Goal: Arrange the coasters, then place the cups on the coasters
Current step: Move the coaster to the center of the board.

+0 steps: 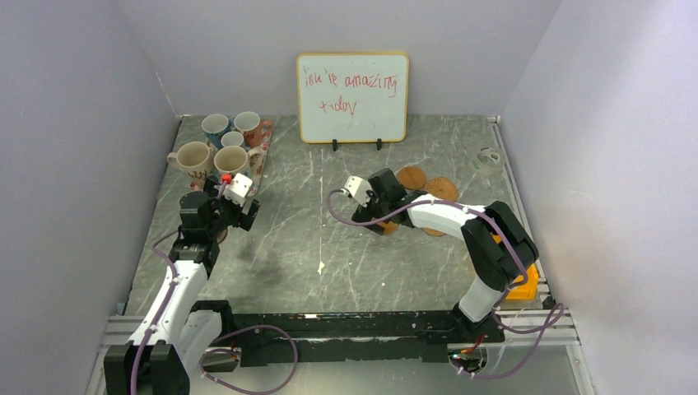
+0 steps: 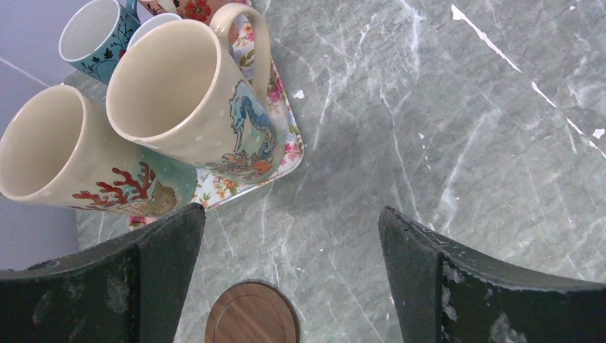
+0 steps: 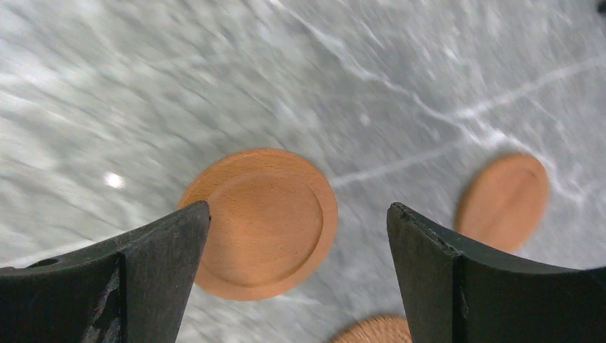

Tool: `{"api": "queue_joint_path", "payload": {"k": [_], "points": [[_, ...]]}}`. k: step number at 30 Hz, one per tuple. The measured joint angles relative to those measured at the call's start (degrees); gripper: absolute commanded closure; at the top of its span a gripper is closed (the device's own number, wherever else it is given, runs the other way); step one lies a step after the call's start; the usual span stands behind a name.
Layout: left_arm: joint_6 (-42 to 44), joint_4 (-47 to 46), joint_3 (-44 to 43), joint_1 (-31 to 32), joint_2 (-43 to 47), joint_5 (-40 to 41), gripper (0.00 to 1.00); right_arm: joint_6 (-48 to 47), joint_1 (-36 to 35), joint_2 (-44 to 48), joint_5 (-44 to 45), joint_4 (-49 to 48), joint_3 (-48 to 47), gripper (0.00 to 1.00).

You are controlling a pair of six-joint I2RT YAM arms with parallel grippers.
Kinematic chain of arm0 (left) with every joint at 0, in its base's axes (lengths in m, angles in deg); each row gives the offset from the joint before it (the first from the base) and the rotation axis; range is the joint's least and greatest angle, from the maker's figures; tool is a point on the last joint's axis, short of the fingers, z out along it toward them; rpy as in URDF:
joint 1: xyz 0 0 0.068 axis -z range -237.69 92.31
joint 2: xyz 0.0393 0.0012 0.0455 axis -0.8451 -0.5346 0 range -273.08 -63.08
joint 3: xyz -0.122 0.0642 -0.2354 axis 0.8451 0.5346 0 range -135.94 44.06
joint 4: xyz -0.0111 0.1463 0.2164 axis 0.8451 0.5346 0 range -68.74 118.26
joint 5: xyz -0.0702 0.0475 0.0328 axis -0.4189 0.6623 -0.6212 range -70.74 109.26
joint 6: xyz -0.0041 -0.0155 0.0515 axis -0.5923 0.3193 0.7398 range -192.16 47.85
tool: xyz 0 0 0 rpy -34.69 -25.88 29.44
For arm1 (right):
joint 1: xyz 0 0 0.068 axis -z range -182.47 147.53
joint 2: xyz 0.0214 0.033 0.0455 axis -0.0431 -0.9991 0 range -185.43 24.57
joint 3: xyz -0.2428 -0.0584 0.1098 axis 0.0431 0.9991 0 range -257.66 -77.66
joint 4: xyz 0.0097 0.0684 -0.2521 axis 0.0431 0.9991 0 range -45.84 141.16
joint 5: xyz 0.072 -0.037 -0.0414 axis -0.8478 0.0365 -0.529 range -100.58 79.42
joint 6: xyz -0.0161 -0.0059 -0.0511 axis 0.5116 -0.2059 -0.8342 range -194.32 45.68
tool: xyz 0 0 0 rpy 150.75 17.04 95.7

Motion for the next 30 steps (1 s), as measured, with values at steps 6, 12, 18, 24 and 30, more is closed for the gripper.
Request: {"api": "queue_joint_path", "payload": {"k": [6, 12, 18, 24, 30], "points": [[0.1, 0.0, 0.0, 0.0, 0.0, -0.1, 0.04, 9.3, -2.3, -0.7, -9.1, -0.6, -1.1, 0.0], [0.5, 1.0, -0.5, 0.2, -1.0, -1.9, 0.04, 14.0, -0.1, 9.4, -7.7, -4.9, 1.9, 0.0], [2.9, 8.3, -8.0, 8.2, -6.2, -0.5, 0.04, 15.9, 6.1, 14.2, 0.5, -11.5, 2.0, 0.0], [3.6, 11.0, -15.9, 22.3, -12.5, 6.4, 0.04, 18.1, 13.6, 14.8, 7.6, -12.7, 2.6, 0.0], [2.2, 11.9, -23.0, 36.4, -25.2, 15.1, 0.04, 19.1, 19.7, 18.6, 10.8, -13.1, 3.1, 0.0]]}}
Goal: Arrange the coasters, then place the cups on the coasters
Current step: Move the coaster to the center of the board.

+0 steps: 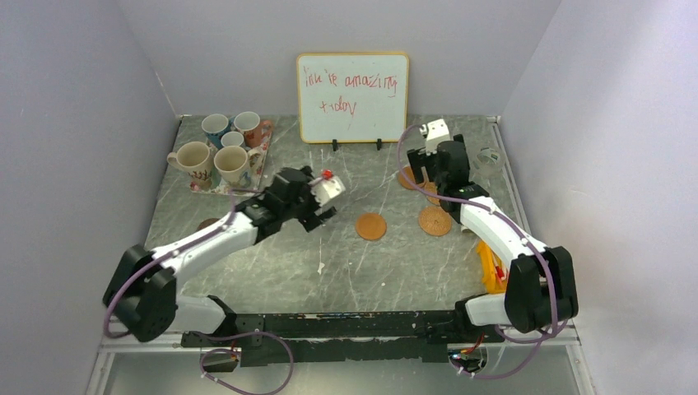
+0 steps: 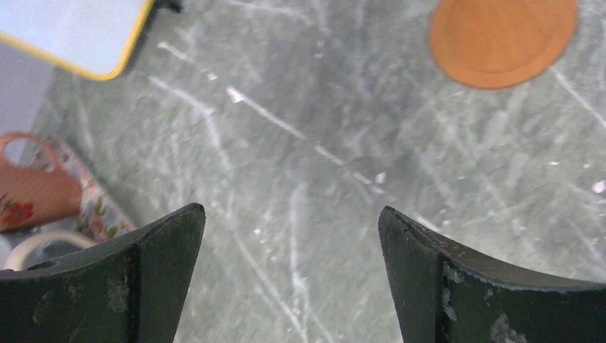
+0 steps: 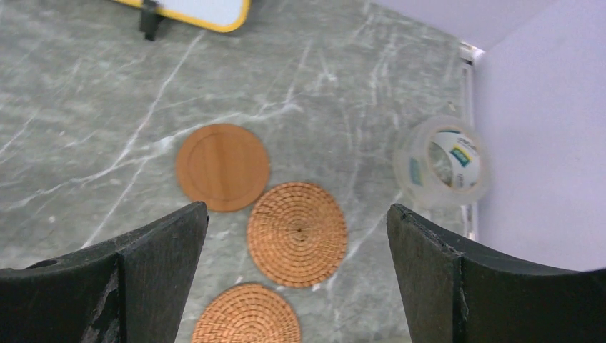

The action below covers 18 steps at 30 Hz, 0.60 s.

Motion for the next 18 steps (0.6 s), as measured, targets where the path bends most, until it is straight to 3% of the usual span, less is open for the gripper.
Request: {"api": "queue_joint_path", "payload": {"k": [7, 18], "points": [[-2.9, 1.7, -10.4, 11.8, -16.9, 5.7, 0.04, 0.0, 5.5, 2.0, 0.9, -0.5, 0.0, 0.0], [-8.5, 2.4, -20.5, 14.3, -29.6, 9.4, 0.04, -0.2, 7.3, 2.1, 1.0, -0.4, 0.5, 0.0]]}}
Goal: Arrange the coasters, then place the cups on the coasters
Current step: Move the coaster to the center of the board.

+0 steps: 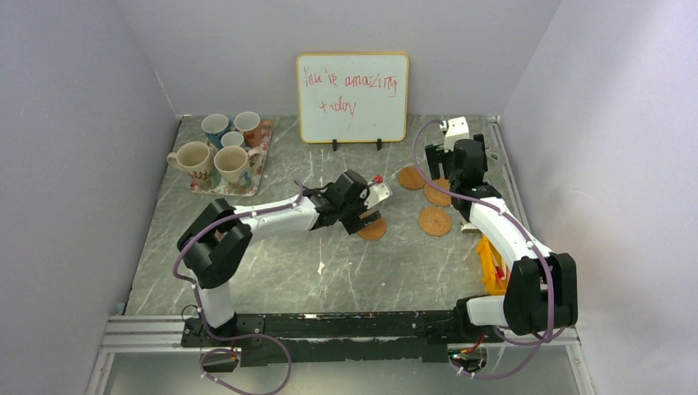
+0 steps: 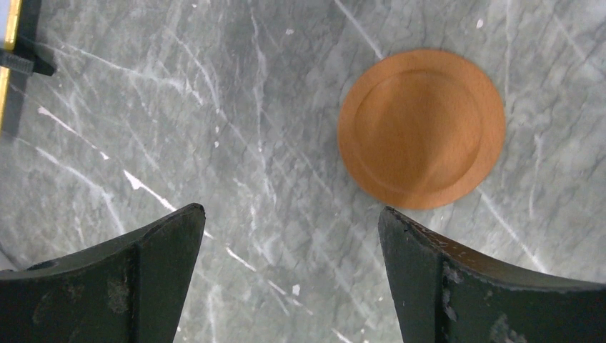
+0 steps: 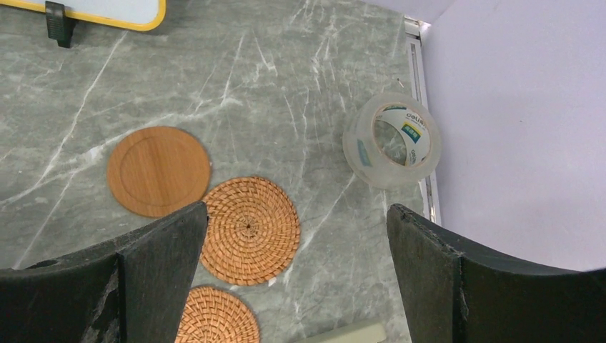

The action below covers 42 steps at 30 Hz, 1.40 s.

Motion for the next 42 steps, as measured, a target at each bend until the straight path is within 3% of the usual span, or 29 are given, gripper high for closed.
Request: {"api": "queue_joint_path", "payload": {"k": [18, 25, 42], "points": [[-2.0, -1.2, -2.7, 3.9, -7.6, 6.8, 0.04, 0.0, 0.0, 0.0, -1.2, 0.1, 0.0, 0.0], [0.6, -3.9, 6.2, 3.0, -1.2, 6.6, 0.04, 0.2, 0.0, 0.2, -2.0, 0.1, 0.0, 0.01], [9.5, -2.7, 29.8, -19.5, 21.7, -0.6, 0.04, 1.7, -1.7, 0.4, -4.8, 0.7, 0.0, 0.02]]}}
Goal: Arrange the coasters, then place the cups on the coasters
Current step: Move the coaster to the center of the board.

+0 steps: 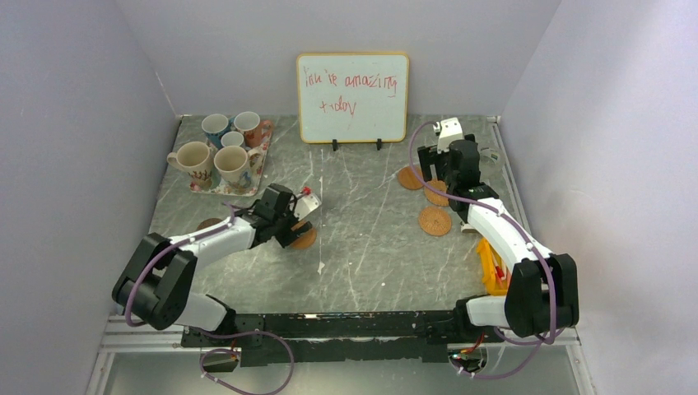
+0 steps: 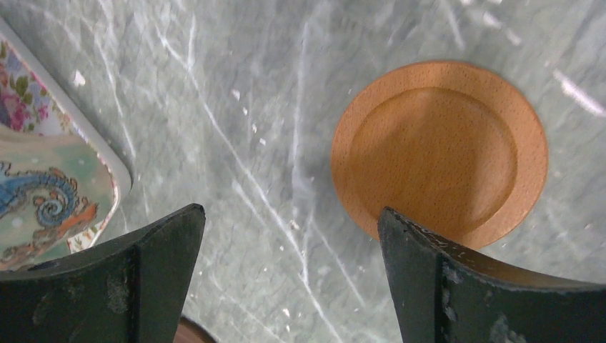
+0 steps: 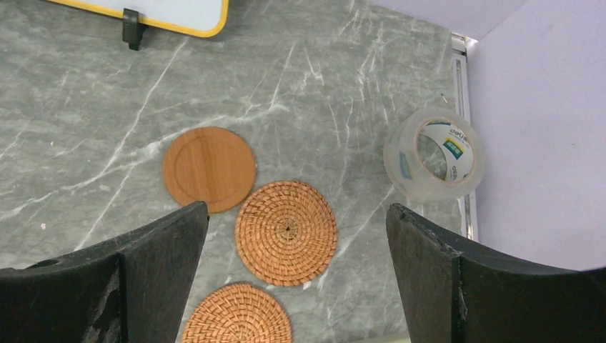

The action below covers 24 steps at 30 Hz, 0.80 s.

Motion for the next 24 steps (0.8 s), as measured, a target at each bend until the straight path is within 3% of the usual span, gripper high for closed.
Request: {"api": "queue_joint_path", "payload": {"k": [10, 24], "points": [[3.7, -0.2, 3.5, -7.0, 4.0, -1.5, 0.04, 0.0, -0.7, 0.0, -0.2, 0.0, 0.0, 0.02], [6.4, -1.8, 3.2, -16.0, 3.0, -2.3, 0.04, 0.0, -1.1, 0.0, -1.0, 0.0, 0.0, 0.02]]}}
